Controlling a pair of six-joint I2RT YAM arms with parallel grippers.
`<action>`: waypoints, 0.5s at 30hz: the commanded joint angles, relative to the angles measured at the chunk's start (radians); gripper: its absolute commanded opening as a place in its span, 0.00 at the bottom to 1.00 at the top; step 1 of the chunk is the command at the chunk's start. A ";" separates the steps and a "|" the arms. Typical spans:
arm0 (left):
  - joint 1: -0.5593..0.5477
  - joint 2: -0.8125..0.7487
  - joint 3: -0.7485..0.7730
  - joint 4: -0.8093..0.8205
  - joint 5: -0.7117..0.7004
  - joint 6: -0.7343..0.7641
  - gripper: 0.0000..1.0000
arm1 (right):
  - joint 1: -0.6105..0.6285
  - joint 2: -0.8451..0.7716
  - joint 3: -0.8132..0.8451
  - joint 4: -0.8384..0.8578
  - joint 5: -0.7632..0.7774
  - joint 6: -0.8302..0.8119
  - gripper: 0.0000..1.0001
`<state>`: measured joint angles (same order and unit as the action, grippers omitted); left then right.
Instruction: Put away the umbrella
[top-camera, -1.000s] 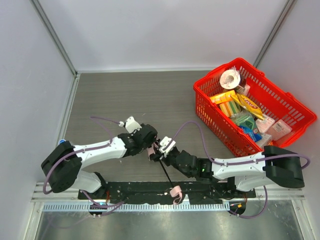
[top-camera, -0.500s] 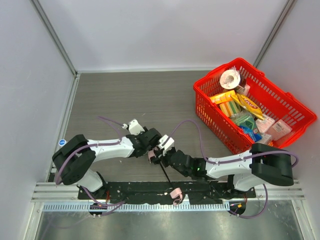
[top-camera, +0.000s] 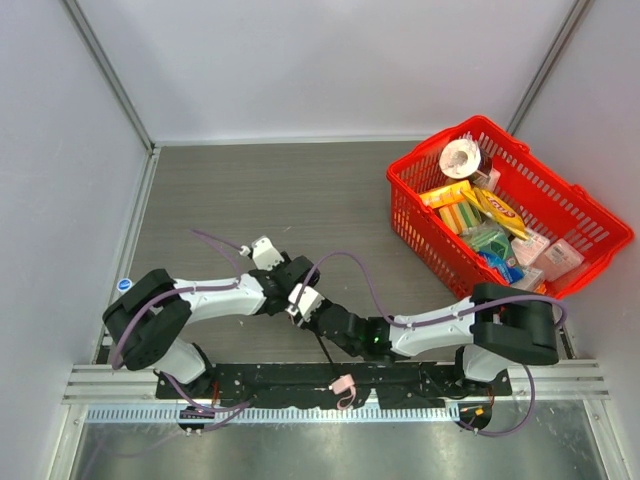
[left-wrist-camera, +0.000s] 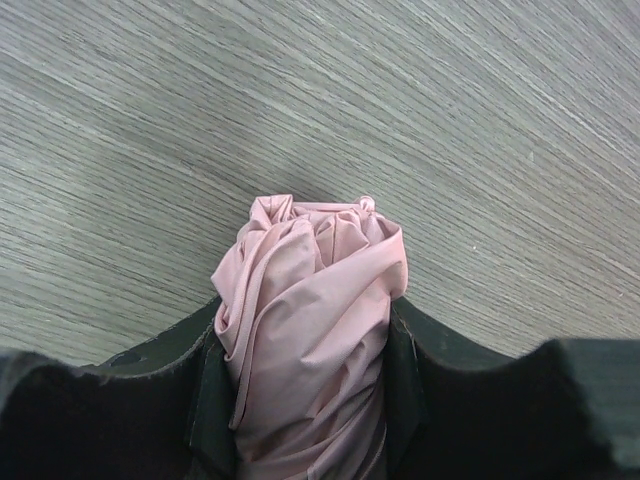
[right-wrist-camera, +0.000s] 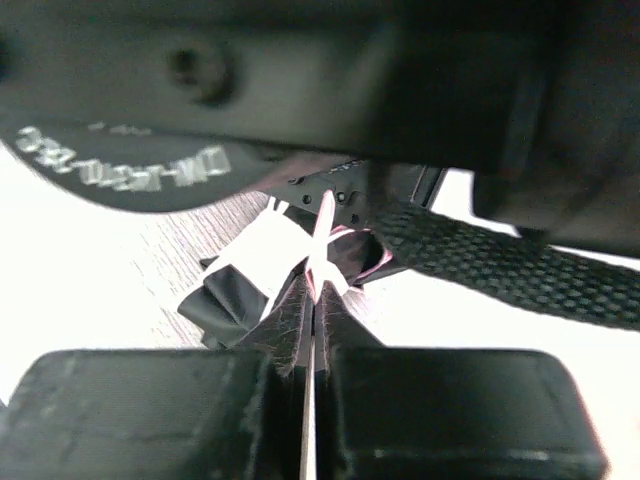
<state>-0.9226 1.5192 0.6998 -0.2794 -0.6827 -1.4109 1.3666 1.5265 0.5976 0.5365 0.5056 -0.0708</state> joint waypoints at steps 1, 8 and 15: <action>-0.005 0.041 -0.037 -0.061 0.000 0.036 0.00 | 0.075 0.035 0.090 0.085 0.030 -0.216 0.01; -0.004 0.049 -0.014 -0.072 0.014 0.058 0.00 | 0.134 0.113 0.085 0.062 0.163 -0.406 0.02; 0.007 -0.034 -0.094 0.075 0.092 0.061 0.00 | 0.138 -0.014 0.024 0.181 0.065 -0.210 0.01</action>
<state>-0.9222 1.4990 0.6727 -0.2398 -0.6765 -1.3994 1.4269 1.6070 0.6174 0.6292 0.7258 -0.2104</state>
